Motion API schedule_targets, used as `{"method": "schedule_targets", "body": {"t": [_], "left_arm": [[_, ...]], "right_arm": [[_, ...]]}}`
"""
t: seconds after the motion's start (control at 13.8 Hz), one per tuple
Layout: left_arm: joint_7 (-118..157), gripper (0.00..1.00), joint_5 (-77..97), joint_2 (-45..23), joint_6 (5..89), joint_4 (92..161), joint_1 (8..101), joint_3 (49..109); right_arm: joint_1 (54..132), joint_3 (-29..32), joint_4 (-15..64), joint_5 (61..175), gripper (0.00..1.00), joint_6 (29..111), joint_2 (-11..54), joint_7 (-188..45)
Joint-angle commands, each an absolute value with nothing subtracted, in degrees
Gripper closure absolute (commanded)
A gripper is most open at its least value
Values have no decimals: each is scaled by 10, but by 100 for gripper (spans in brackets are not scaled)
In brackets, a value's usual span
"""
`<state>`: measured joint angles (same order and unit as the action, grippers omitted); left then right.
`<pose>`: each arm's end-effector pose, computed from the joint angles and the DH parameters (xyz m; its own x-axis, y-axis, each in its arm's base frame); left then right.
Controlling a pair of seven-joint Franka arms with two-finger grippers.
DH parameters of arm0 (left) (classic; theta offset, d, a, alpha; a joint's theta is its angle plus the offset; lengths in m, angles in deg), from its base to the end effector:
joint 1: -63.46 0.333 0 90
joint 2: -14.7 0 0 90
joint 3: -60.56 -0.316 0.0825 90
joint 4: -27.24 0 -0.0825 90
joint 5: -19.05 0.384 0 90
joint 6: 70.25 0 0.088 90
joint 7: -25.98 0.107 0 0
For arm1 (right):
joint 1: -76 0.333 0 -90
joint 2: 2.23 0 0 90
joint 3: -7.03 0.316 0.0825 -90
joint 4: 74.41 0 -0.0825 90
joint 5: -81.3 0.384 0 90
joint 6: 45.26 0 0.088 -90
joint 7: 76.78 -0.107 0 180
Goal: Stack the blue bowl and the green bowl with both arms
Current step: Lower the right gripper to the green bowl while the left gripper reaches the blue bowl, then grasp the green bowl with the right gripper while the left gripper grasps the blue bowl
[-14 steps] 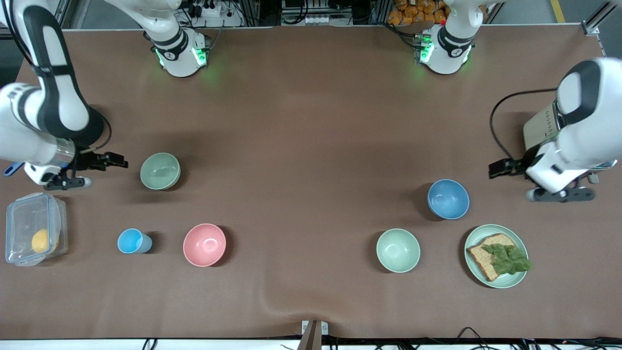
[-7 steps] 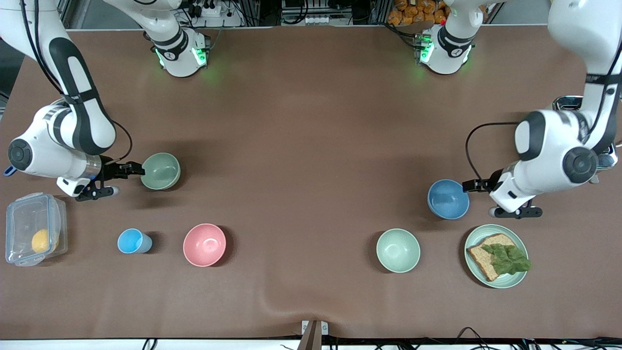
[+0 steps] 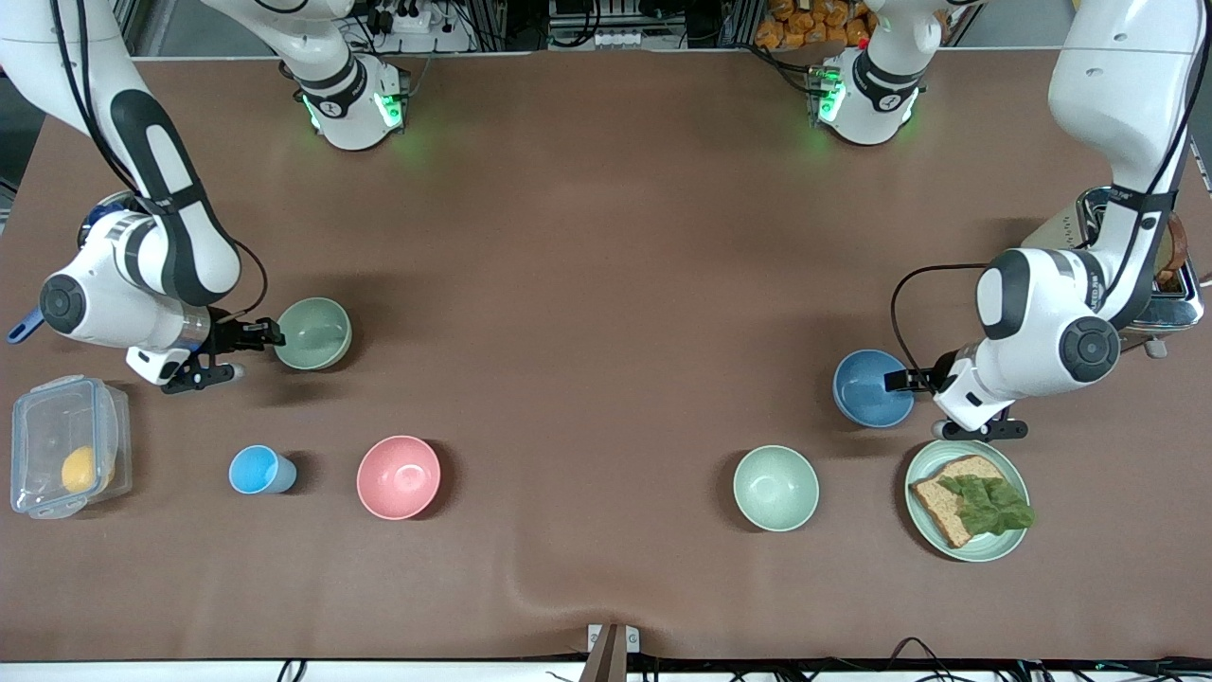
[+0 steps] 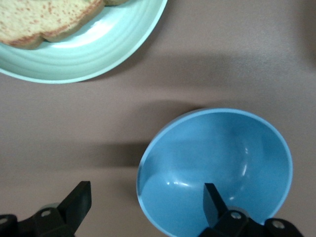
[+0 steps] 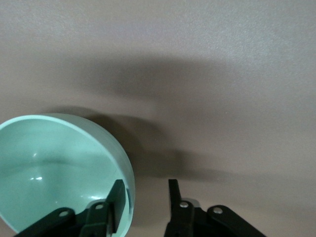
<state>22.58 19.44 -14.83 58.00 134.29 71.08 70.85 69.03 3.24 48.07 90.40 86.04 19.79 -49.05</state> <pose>0.6233 -0.0236 0.2312 0.9897 0.0194 -0.1418 0.0302 -0.9967 0.0751 0.5376 -0.0991 0.2066 0.9666 0.1902 -0.1720 0.1617 -0.9727 -0.1666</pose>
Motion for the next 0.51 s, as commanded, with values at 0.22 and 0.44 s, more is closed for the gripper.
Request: {"method": "schedule_targets", "body": {"t": [0.22, 0.44], "left_arm": [[234, 16, 203, -180, 605, 1331, 706, 710], [231, 91, 203, -180, 606, 1331, 708, 710]], "right_arm": [[689, 48, 458, 920, 100, 837, 195, -484], [691, 68, 393, 920, 100, 731, 186, -515]]}}
